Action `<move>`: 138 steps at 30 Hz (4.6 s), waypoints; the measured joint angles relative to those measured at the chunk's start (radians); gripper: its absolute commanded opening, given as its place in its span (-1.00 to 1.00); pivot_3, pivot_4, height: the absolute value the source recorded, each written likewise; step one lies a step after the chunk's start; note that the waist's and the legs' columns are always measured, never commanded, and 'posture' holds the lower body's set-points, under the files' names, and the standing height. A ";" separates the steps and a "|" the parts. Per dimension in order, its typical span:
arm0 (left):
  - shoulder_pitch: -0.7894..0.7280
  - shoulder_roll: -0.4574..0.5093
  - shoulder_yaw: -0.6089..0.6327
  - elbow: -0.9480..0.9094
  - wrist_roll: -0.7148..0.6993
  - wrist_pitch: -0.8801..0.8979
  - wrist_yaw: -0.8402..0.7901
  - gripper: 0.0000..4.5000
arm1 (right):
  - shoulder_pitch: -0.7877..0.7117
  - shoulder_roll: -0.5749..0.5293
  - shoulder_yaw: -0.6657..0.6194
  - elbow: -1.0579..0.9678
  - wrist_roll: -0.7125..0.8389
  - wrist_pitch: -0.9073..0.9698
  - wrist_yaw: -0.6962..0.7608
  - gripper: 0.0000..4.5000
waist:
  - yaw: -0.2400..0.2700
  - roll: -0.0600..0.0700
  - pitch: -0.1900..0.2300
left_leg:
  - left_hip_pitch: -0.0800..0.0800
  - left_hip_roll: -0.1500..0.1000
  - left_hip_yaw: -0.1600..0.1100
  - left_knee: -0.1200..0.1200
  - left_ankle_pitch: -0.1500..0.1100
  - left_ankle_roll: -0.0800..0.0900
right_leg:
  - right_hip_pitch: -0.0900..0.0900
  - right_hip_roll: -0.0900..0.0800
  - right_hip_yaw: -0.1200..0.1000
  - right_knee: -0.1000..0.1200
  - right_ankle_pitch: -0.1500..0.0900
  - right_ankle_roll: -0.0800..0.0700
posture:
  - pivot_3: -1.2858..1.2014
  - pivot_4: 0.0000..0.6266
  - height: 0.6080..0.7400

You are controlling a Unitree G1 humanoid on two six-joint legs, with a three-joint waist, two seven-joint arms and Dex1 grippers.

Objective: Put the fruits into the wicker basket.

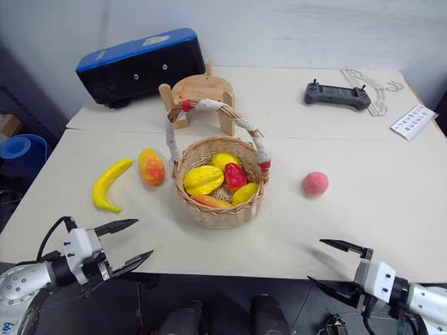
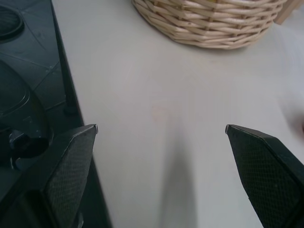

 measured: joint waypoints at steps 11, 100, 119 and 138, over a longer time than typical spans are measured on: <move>0.011 0.040 0.023 -0.029 -0.086 0.128 -0.023 1.00 | -0.034 0.023 0.049 -0.028 0.059 0.071 0.005 0.98 | -0.007 0.000 0.000 | 0.000 0.000 0.000 0.000 0.000 0.000 | 0.000 0.000 0.000 0.001 0.000 0.000 | 0.03 -0.52 1.00; -1.195 0.044 -0.477 0.016 -0.146 1.053 0.098 0.36 | -0.283 0.049 -0.071 -0.563 0.111 0.569 -0.395 1.00 | 0.020 -0.006 0.003 | -0.019 0.000 0.000 0.016 0.005 -0.006 | -0.020 0.005 0.005 0.021 0.005 0.009 | 0.03 -0.52 1.00; -0.411 0.297 0.237 0.428 -0.172 0.590 -0.220 0.99 | -0.360 0.151 -0.019 -0.486 0.233 0.547 -0.323 1.00 | -0.006 -0.005 0.003 | -0.016 0.001 -0.002 0.013 0.004 -0.006 | -0.020 0.001 0.004 0.020 0.004 0.007 | 0.03 -0.52 1.00; -0.971 0.181 -0.145 0.691 -0.045 0.525 -0.257 0.99 | -0.313 0.061 -0.072 -0.583 0.267 0.566 -0.275 1.00 | 0.020 -0.007 0.001 | -0.017 -0.001 0.000 0.015 0.002 -0.006 | -0.020 0.001 -0.006 0.024 0.005 0.008 | 0.03 -0.52 1.00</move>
